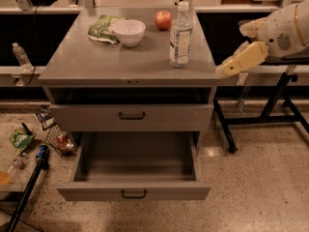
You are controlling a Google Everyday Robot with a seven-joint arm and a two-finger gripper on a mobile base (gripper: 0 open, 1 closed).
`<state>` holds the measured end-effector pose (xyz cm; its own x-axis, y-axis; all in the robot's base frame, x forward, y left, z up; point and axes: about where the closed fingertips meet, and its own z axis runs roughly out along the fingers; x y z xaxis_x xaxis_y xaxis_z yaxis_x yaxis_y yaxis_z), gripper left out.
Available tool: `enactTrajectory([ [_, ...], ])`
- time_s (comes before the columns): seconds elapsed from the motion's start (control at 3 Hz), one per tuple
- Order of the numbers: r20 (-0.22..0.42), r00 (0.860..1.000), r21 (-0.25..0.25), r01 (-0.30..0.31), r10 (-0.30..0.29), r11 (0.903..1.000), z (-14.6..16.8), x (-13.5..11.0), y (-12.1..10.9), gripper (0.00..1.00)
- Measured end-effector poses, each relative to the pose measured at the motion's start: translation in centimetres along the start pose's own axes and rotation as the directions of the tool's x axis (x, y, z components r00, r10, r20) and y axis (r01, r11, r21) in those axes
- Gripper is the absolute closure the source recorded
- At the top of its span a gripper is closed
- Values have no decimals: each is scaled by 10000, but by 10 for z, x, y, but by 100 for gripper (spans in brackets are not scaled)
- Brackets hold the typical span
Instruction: Place blue plastic bottle into middle drawer
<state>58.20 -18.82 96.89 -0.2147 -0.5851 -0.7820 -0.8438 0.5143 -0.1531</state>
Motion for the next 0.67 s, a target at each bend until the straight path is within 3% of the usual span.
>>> enactTrajectory([
  [0.33,1865,9773,188,-1063,1010,9942,43,-17,-31,0],
  [0.67,2439,9635,883,-1357,1106,9868,47,-27,-55,0],
])
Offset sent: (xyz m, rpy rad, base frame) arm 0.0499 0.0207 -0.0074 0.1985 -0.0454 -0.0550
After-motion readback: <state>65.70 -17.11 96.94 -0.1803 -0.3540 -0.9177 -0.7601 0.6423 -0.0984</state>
